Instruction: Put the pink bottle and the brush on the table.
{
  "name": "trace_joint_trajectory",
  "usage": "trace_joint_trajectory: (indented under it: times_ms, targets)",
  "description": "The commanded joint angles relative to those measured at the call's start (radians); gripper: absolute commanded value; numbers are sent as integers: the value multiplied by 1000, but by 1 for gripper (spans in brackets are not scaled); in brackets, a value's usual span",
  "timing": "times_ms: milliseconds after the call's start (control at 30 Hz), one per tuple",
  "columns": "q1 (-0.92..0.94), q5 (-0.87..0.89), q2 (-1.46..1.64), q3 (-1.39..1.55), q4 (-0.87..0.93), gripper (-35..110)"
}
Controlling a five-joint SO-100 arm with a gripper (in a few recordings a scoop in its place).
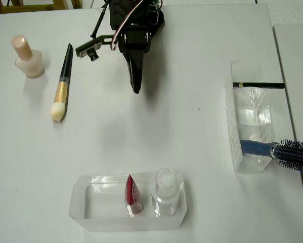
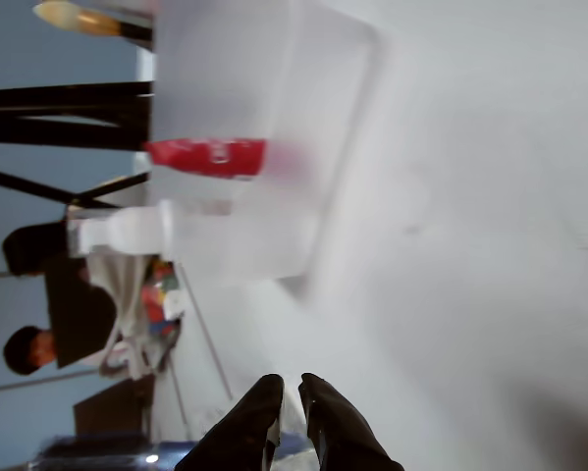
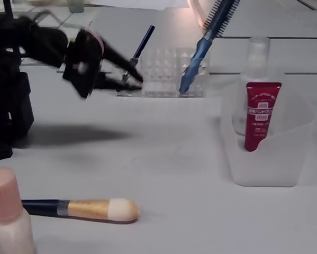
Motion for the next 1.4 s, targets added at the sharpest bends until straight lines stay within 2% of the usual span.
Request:
trace_joint_trajectory:
  times_ms: [0, 533, 900, 1367]
  targets:
    - [-5, 3, 120, 54, 57, 0]
    - [48, 60, 282, 89, 370, 0]
    - [54, 55, 282, 91, 448, 0]
    - [55, 52, 282, 91, 449, 0]
